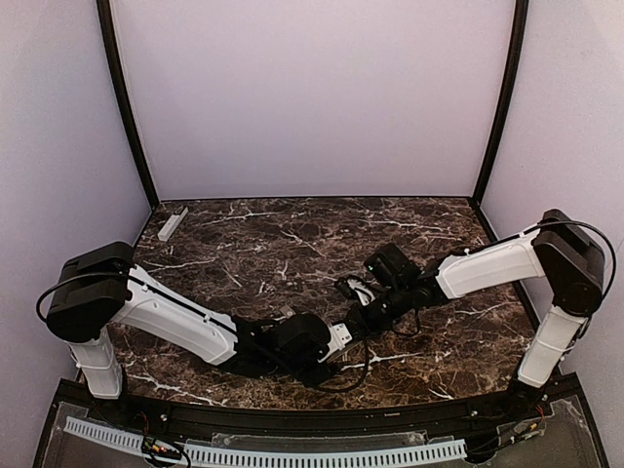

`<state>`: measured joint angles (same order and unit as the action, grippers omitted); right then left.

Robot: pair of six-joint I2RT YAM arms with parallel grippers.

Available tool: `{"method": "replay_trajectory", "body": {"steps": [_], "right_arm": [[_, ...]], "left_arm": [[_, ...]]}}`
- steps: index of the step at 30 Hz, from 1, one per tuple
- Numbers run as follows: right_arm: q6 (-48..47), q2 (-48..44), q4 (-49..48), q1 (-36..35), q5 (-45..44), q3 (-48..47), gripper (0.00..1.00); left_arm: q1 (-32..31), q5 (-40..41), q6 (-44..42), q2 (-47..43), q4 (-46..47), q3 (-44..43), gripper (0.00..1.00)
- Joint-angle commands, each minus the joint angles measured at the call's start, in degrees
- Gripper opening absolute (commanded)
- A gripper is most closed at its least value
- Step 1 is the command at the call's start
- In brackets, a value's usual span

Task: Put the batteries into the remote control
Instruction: Press the battery in the battery compartment.

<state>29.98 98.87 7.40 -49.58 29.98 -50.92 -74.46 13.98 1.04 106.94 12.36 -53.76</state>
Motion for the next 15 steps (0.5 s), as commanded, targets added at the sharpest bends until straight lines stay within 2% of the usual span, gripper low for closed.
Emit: {"method": "replay_trajectory", "body": {"steps": [1,15], "right_arm": [[-1.0,-0.4,1.4,0.2,-1.4,-1.3,0.13],[-1.0,0.1,1.3,0.2,-1.9,-2.3,0.16]], "left_arm": [[0.0,-1.1,-0.2,0.6,-2.0,0.5,0.59],[0.0,-1.4,-0.6,0.8,-2.1,0.2,0.57]]}}
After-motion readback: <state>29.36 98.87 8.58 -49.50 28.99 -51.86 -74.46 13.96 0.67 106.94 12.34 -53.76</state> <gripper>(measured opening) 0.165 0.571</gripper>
